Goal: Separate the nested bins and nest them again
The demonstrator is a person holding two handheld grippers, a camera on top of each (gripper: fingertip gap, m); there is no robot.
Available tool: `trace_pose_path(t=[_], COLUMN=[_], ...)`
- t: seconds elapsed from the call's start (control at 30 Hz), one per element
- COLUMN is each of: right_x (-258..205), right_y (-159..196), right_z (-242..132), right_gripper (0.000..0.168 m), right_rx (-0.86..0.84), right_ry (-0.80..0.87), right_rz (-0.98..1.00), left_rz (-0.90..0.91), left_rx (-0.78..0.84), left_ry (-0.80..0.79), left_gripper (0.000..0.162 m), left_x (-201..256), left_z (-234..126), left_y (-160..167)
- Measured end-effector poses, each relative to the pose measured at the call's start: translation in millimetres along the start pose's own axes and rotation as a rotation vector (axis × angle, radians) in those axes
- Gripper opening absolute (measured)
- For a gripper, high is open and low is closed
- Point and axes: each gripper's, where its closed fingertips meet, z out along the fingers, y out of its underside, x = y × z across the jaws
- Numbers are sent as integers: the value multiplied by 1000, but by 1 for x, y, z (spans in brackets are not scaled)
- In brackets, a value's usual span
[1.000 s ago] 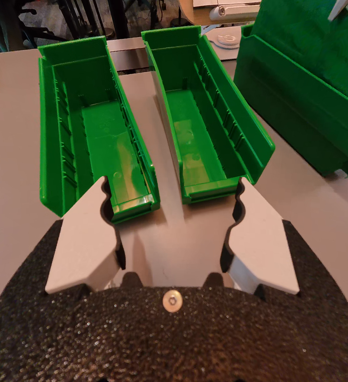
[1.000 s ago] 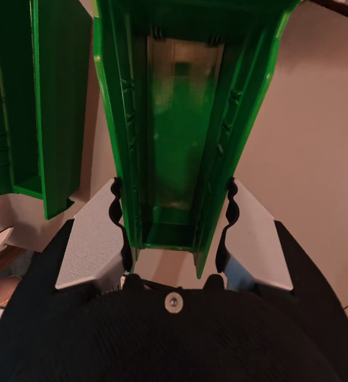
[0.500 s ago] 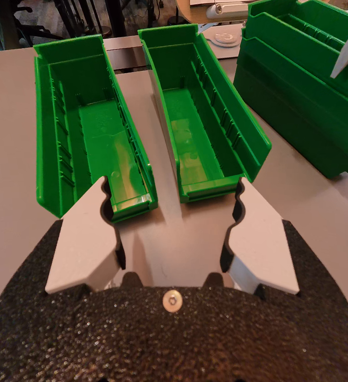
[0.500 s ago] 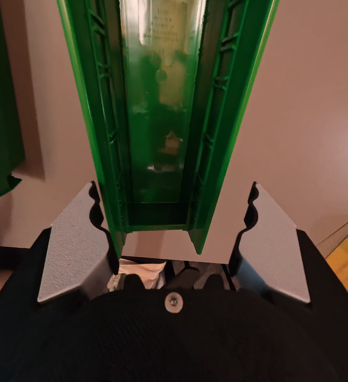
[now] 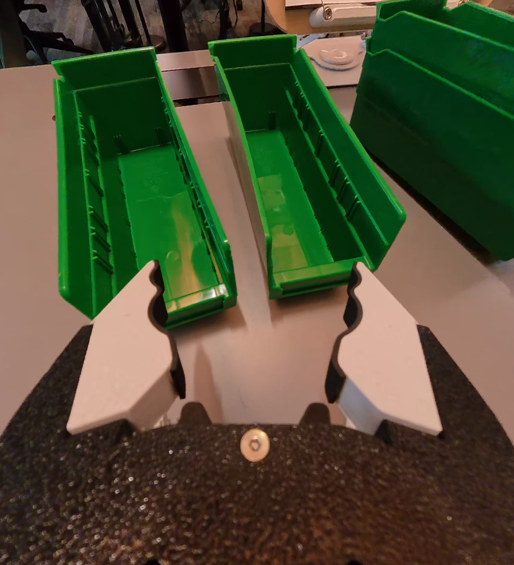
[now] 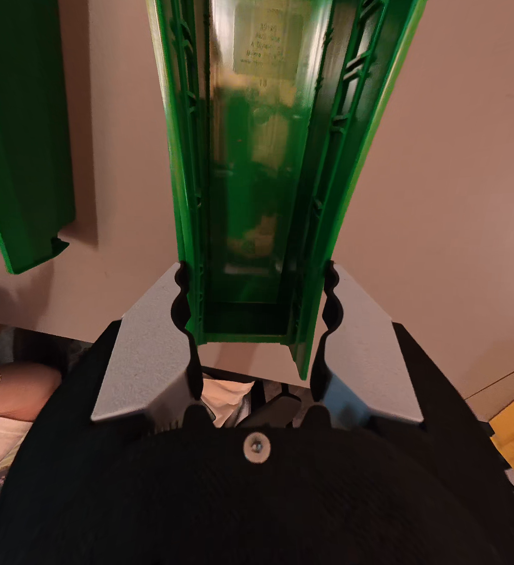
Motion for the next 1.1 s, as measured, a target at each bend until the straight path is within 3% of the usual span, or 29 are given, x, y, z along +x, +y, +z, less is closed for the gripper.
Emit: trace_pose_path(t=[0.43,0.83,1.1], right_x=[1,7,6], right_y=[-3,-15,-2], right_z=[-19,-70,-29], right_gripper=[88,87,104], right_rx=[59,173,79], right_ry=[-25,-42,-9], right_rz=[4,9,-28], left_rz=[5,2,6], left_rx=[0,-1,-7], left_ry=[0,1,-2], left_gripper=[118,118,118], left_x=[2,1,1], left_z=[-1,0,0], left_y=[0,0,1])
